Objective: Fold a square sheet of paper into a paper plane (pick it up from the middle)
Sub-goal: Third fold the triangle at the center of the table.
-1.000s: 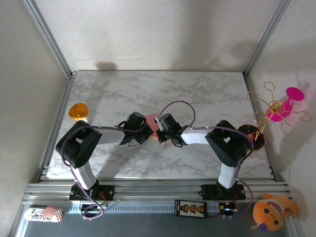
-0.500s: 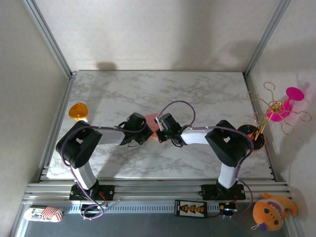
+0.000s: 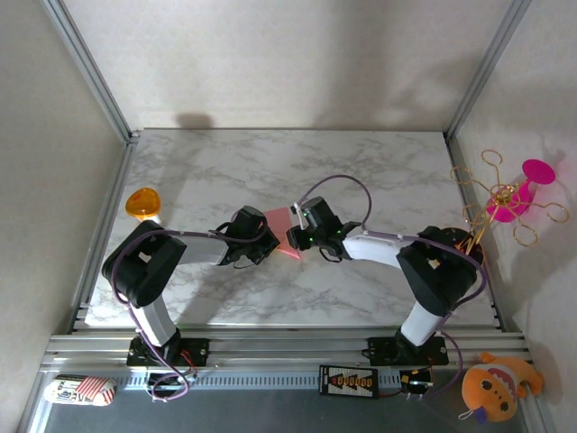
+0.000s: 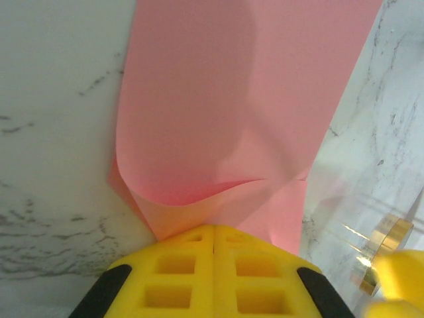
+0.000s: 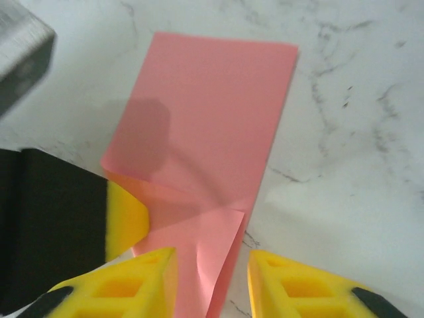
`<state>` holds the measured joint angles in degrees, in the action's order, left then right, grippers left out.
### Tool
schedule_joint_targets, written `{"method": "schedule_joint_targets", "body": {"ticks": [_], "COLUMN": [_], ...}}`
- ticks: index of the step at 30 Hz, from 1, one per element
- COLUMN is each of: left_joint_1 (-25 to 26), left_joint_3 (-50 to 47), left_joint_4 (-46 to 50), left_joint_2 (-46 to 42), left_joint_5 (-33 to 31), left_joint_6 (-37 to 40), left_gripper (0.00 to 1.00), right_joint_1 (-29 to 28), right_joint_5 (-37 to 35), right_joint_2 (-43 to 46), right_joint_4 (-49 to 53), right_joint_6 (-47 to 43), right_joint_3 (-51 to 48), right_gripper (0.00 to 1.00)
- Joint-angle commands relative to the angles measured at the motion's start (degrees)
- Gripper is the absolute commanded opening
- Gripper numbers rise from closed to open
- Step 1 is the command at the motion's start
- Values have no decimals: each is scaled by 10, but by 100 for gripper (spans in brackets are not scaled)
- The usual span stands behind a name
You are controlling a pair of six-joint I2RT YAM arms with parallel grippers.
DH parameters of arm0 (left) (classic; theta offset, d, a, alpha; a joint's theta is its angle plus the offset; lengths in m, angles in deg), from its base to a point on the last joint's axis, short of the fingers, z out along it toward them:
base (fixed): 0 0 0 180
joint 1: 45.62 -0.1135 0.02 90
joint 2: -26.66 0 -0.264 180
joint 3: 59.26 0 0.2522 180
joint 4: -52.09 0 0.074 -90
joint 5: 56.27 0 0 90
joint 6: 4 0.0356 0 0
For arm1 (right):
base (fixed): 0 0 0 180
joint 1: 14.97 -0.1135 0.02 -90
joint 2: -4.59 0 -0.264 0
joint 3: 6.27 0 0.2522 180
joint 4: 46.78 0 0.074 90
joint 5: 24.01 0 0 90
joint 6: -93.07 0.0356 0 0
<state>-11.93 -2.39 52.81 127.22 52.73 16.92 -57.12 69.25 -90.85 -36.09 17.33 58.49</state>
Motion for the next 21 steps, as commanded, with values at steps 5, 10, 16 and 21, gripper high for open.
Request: {"method": "schedule_joint_targets", "body": {"ticks": [5, 10, 16, 21], "left_joint_1": [4, 4, 4, 5], "left_joint_3": [-3, 3, 7, 12], "left_joint_4": [46, 48, 49, 54], "left_joint_2": [15, 17, 19, 21], "left_joint_5": [-28, -24, -20, -18], "left_joint_6": [0, 4, 8, 12], "left_gripper": [1, 1, 1, 2], "right_joint_1": [11, 11, 10, 9], "right_joint_5": [156, 201, 222, 216], "right_joint_2": [14, -15, -51, -72], "right_joint_4": [50, 50, 53, 67], "right_joint_6": [39, 64, 74, 73], "right_joint_3": [5, 13, 33, 52], "right_gripper": [26, 14, 11, 11]}}
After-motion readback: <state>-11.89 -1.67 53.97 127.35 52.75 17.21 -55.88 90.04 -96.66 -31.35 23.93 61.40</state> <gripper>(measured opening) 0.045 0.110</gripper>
